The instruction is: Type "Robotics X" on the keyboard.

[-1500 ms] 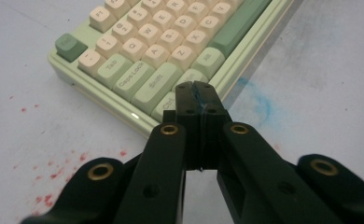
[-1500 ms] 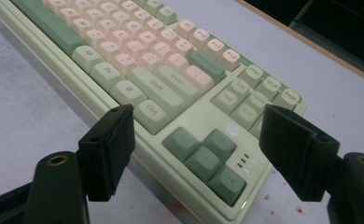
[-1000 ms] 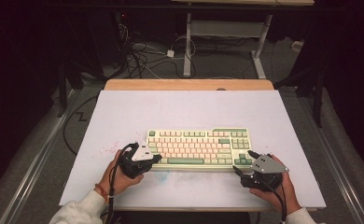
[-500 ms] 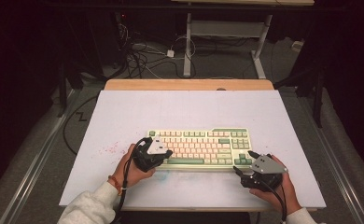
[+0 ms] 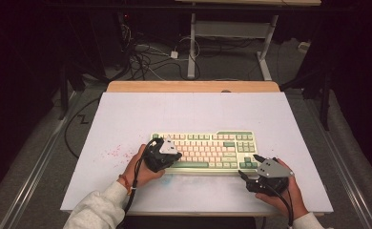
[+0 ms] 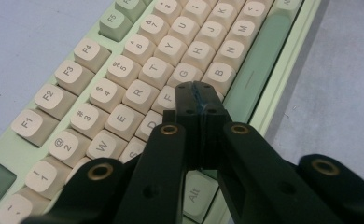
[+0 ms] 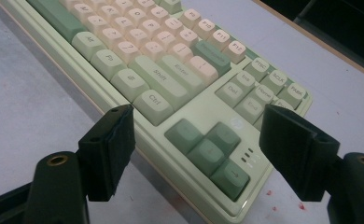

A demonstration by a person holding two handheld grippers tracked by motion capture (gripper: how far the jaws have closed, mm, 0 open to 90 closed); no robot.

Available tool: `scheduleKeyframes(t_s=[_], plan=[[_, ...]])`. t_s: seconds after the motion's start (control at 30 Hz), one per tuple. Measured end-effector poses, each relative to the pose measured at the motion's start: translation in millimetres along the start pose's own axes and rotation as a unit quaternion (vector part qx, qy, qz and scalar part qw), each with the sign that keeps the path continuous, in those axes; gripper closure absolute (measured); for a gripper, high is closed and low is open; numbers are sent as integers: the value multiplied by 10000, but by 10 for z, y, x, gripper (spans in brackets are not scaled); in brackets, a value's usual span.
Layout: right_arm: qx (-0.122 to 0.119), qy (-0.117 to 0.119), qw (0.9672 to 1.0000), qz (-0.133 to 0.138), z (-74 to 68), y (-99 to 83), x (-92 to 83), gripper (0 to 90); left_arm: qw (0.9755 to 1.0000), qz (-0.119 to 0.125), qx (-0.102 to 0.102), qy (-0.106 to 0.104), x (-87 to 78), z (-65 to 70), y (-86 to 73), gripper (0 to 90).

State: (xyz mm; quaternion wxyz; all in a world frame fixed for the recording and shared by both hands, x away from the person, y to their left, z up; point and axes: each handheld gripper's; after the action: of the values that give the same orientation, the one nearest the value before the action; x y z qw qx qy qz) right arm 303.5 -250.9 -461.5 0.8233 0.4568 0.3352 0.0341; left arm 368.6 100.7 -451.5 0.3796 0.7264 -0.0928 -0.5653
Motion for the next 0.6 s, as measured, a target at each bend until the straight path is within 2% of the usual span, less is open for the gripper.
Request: scheduleKeyframes(t_s=[0.1,0.6], plan=[[-2,-48,10000,15,2,1,-4,272,10000,-23,-20,-9,19,-6,2,871],[-46,37,10000,-55,-10,-4,12,272,10000,-70,35,47,43,-3,12,871]])
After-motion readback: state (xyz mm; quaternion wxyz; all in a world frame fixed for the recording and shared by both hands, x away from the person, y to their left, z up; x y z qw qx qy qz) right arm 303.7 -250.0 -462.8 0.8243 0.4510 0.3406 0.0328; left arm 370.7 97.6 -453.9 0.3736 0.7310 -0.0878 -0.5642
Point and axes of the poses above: each handheld gripper's, and its own axes: x roughly forward along the jaws, y roughly out of its top, z roughly to its right, and after that the axes turned 3 degrees about -y, right-handed
